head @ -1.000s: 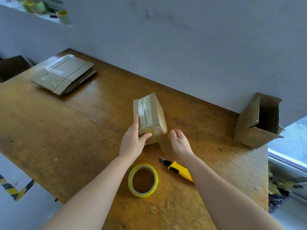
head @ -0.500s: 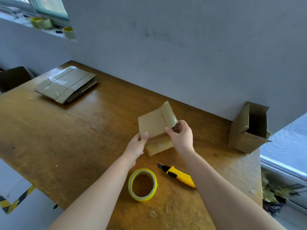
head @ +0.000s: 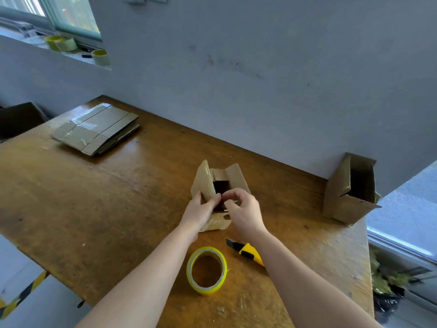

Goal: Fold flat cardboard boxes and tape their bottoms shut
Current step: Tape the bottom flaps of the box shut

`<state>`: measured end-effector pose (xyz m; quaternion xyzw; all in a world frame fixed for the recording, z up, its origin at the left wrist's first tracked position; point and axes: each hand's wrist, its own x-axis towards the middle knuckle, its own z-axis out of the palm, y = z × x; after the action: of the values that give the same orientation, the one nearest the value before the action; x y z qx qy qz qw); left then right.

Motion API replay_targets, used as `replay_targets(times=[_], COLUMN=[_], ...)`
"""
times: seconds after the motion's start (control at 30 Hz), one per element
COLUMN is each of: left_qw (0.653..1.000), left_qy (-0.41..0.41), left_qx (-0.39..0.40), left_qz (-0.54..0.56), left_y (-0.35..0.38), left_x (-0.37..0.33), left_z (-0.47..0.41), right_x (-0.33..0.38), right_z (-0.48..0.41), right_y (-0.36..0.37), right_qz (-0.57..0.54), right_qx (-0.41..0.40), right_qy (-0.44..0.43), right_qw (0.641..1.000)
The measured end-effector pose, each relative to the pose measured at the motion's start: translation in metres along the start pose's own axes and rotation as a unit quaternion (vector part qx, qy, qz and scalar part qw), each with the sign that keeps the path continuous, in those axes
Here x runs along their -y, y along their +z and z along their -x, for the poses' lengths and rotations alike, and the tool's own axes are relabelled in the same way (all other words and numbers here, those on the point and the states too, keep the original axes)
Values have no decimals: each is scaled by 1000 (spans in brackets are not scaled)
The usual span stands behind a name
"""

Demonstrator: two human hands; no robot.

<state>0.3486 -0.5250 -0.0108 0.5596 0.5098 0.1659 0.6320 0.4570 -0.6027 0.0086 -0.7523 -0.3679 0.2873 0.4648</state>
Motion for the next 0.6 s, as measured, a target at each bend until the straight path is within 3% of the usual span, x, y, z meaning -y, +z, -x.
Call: replay_targets(times=[0.13, 0.2, 0.37, 0.47, 0.6], left_qw=[997, 992, 973, 962, 961], left_qy=[22, 37, 98, 149, 172], left_qx=[-68, -92, -127, -118, -49], left_qz=[-37, -73, -164, -195, -210], left_y=[-9, -13, -14, -6, 20], left_x=[1, 1, -5, -16, -35], left_z=[-3, -4, -9, -15, -28], right_x=[-1, -4, -11, -14, -19], right_z=[-7, -9, -11, -13, -20], right_y=[-3, -7, -8, -18, -44], right_qz=[117, 181, 119, 106, 107], right_qx=[-108, -141, -109, -155, -221], right_qy=[-4, 42, 110, 100, 95], right_qw=[987, 972, 981, 977, 965])
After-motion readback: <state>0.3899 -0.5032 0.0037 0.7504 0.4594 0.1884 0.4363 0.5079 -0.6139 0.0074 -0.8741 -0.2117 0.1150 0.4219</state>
